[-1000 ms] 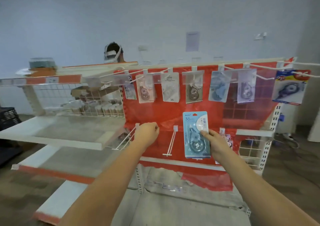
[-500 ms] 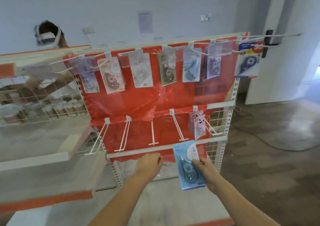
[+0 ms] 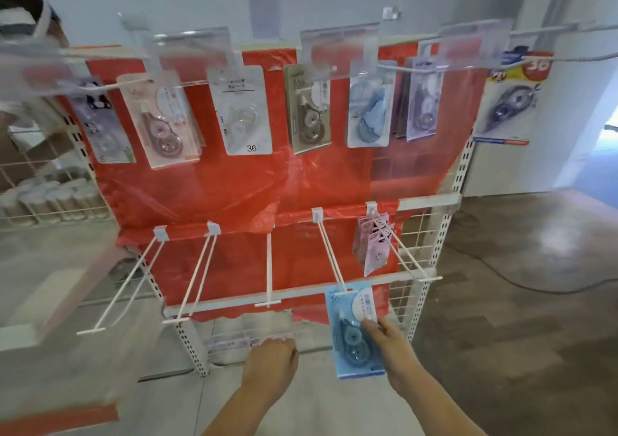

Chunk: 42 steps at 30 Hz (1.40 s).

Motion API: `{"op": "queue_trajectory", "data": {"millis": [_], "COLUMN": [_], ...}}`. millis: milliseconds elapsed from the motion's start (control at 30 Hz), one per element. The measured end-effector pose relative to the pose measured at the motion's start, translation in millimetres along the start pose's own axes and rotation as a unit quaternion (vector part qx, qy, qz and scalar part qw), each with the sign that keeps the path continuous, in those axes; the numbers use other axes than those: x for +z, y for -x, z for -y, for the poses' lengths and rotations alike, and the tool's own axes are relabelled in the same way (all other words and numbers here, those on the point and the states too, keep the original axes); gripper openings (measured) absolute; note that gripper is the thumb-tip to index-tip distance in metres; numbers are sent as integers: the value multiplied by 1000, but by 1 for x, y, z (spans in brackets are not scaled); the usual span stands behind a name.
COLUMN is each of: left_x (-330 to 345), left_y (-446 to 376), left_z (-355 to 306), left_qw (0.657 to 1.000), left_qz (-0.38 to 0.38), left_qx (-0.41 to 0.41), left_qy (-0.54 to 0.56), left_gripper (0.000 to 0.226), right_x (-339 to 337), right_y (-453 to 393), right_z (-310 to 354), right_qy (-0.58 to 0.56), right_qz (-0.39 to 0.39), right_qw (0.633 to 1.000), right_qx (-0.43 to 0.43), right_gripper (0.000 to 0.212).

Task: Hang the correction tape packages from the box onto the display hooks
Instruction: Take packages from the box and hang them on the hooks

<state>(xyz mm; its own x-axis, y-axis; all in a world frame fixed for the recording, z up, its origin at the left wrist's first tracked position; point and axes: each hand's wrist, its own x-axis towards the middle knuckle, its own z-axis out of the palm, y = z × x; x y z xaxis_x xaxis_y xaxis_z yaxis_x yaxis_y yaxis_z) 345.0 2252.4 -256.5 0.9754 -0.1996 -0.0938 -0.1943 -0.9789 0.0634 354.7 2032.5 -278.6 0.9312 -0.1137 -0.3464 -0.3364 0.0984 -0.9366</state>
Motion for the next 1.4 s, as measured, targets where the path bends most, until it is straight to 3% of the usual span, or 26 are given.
{"op": "queue_trajectory", "data": {"millis": [600,867,1000,1200,1400], "left_x": [66,80,86,87,80], "left_y": [-55,-80,-88,-95,-92], "left_z": [2,16,23,34,43], "left_qw": [993,994,995,994,994], "left_qz": [50,28,24,45,44], "left_qx": [-85,-92,-86,-99,-101], "left_qy": [68,55,40,29,19], "left_gripper": [29,29,29,31,31], "right_x": [36,63,76,79,73], "right_y": [-89,-177,-206,-222,-183], "right_z": [10,50,65,57,18], "right_qy": [0,62,75,107,147], "right_qz": [-22,-65,-72,-84,-185], "right_qw": [999,995,993,988,967], "right_qx": [-25,-43,-48,-65,-95], "right_gripper": [8,32,20,32,19]}}
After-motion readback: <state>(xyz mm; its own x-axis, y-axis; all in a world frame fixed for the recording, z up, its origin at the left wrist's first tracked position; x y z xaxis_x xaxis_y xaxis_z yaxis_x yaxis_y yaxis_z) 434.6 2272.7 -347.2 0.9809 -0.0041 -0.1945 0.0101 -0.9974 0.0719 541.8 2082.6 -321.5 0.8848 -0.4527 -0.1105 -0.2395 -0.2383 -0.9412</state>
